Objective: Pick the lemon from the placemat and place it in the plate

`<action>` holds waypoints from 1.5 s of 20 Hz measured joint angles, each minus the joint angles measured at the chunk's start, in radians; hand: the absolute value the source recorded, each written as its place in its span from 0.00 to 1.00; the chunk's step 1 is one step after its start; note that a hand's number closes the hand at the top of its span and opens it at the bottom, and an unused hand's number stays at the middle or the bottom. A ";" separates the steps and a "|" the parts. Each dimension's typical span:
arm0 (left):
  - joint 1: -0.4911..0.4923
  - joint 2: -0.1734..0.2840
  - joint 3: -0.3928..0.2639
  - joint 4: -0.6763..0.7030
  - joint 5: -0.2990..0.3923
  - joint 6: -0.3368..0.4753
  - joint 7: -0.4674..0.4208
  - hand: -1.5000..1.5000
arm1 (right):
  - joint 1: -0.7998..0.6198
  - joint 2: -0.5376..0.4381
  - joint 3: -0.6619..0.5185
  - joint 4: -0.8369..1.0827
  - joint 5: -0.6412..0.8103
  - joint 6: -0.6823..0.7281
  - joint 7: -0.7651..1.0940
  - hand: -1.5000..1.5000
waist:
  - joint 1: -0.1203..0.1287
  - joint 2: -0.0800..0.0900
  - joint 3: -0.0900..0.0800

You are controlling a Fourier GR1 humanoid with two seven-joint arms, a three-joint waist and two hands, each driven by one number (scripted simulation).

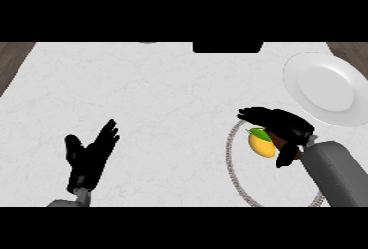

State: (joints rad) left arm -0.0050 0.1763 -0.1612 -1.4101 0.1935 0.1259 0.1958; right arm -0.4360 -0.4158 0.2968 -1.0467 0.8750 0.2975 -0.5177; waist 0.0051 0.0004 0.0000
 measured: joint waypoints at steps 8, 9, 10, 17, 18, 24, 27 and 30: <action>0.038 -0.011 0.009 -0.037 -0.021 -0.017 0.009 0.50 | -0.003 0.037 0.027 0.040 0.132 -0.093 -0.066 1.00 | 0.001 -0.003 -0.001; 0.034 -0.022 0.007 -0.032 -0.028 -0.014 0.004 0.50 | -0.007 0.048 0.024 0.042 0.144 -0.101 -0.066 1.00 | 0.000 -0.003 -0.002; 0.031 -0.028 0.011 -0.021 -0.035 -0.012 -0.004 0.50 | -0.007 0.045 0.013 0.055 0.151 -0.116 -0.086 1.00 | 0.001 -0.003 -0.002; 0.024 -0.035 0.023 -0.016 -0.039 -0.027 0.000 0.50 | -0.042 0.105 -0.113 0.097 0.114 -0.214 -0.045 1.00 | 0.003 0.000 0.000; 0.024 -0.036 0.021 -0.016 -0.041 -0.025 0.002 0.50 | -0.059 0.130 -0.153 0.108 0.105 -0.235 0.033 1.00 | 0.004 0.002 0.000; 0.020 -0.033 0.024 -0.019 -0.042 -0.025 0.003 0.50 | -0.142 0.218 -0.377 0.139 0.083 -0.438 0.476 1.00 | 0.004 0.007 -0.001; 0.014 -0.031 0.020 -0.019 -0.042 -0.032 0.004 0.50 | -0.204 0.244 -0.452 0.137 0.125 -0.583 0.685 1.00 | 0.020 0.011 -0.003; 0.006 -0.034 0.012 -0.020 -0.042 -0.038 0.008 0.50 | -0.270 0.274 -0.506 0.138 0.194 -0.737 0.884 1.00 | 0.039 0.014 -0.005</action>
State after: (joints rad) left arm 0.0007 0.1424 -0.1490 -1.4304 0.1513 0.0878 0.2037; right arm -0.7060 -0.1415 -0.2089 -0.9087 1.0690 -0.4393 0.3665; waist 0.0444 0.0148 -0.0046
